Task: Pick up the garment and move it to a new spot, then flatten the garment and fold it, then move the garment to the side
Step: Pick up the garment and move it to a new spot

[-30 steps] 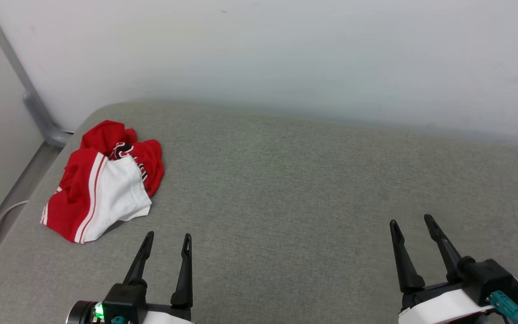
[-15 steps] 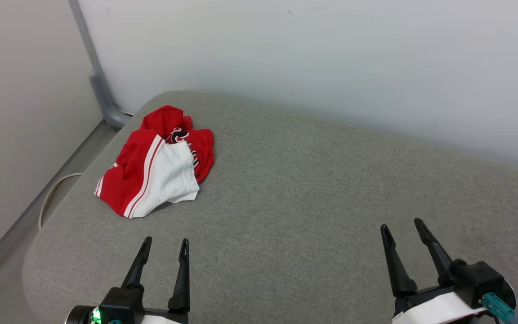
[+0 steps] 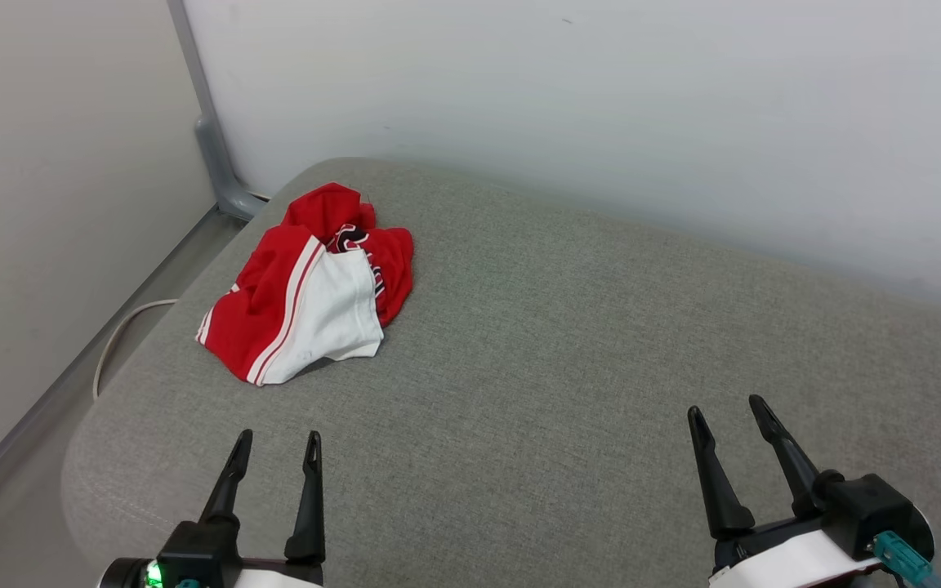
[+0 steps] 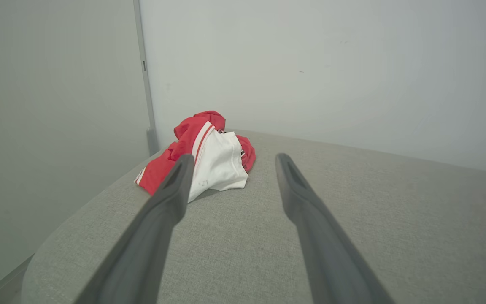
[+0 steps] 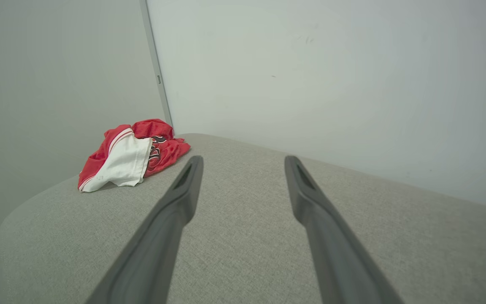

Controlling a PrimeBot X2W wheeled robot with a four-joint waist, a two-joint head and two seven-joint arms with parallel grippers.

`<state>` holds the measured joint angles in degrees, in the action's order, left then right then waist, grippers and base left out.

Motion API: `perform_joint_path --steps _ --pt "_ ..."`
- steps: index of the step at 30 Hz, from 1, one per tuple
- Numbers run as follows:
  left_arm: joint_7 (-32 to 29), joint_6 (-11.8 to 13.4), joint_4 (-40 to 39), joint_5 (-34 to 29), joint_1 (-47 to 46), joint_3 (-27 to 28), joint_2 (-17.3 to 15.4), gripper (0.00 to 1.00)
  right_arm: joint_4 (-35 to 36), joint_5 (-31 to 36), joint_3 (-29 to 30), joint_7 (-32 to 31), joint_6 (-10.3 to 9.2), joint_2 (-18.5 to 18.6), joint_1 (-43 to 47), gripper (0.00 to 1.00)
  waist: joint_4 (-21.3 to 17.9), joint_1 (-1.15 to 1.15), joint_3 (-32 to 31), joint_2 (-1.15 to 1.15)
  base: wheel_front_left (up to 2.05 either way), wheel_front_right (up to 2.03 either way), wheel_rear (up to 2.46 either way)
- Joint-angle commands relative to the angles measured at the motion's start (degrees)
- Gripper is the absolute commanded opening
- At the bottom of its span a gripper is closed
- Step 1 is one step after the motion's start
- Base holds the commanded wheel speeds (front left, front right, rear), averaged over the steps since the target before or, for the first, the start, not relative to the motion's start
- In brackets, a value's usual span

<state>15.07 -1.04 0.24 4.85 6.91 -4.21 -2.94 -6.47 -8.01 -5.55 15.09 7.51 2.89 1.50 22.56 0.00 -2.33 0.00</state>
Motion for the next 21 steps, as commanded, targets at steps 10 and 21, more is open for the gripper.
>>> perform_joint_path --steps 10,21 --pt "0.17 -3.58 4.19 1.97 -8.27 7.35 -2.24 1.00 2.33 3.67 0.69 0.12 -0.04 -0.02 -2.42 1.00 -2.99 0.00 7.41 0.00 0.00 0.00 0.00" --pt "-10.02 -6.39 24.45 7.89 -29.99 4.42 -14.29 1.00 6.12 9.65 3.44 0.12 -0.06 -0.02 -7.45 1.00 -6.33 0.00 19.64 0.00 0.00 0.00 0.00"
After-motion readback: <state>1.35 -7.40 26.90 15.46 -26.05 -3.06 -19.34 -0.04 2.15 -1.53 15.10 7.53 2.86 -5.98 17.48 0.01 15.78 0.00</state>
